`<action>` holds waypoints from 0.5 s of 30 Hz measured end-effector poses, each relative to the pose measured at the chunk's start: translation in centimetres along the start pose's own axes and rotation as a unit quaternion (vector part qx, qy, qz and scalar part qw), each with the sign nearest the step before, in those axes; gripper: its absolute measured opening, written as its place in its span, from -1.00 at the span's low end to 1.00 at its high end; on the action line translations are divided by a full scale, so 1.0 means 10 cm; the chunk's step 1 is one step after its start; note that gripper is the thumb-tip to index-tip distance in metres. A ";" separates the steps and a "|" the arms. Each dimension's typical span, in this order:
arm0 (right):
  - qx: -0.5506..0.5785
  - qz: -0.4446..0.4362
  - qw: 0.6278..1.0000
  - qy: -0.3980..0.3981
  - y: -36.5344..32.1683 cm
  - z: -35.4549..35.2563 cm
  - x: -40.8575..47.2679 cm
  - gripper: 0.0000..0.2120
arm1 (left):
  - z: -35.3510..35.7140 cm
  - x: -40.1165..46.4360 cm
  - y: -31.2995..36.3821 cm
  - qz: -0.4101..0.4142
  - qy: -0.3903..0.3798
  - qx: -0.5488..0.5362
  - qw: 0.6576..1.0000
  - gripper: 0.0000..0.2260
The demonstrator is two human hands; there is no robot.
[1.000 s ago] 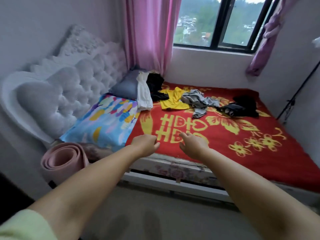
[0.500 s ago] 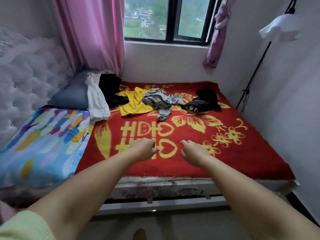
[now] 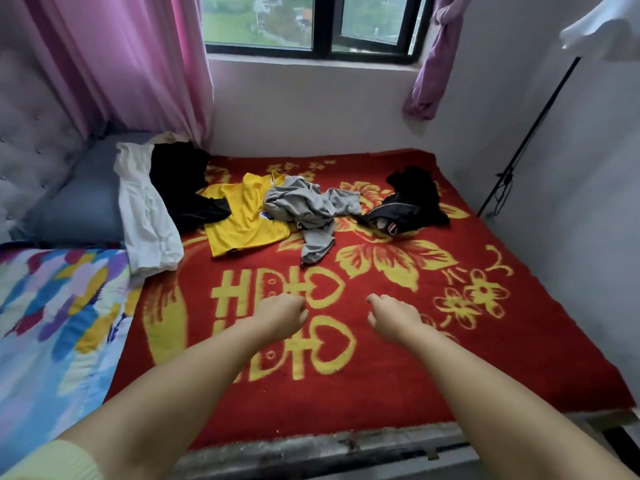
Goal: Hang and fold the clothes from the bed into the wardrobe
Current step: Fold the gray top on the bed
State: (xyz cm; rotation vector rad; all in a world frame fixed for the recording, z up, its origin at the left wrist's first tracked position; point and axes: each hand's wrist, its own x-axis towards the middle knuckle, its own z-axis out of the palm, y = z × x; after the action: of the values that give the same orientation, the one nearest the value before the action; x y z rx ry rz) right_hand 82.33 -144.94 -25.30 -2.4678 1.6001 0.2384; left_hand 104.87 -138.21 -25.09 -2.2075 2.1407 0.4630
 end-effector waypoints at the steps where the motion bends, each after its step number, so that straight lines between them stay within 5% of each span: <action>1: 0.001 0.000 1.000 -0.008 0.04 0.04 0.14 -0.66 | 0.02 0.13 -0.02 -0.001 0.000 -0.005 1.000 -0.72; 15: 0.025 -0.039 0.987 -0.151 0.98 0.84 2.62 -0.64 | 0.66 2.27 -0.20 -0.130 -0.030 -0.089 0.987 -0.73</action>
State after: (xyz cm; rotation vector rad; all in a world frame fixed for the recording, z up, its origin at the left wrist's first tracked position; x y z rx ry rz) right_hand 83.73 -169.93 -40.37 -2.3181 1.3646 0.5255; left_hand 105.77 -158.64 -37.06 -2.4852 1.8098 0.7163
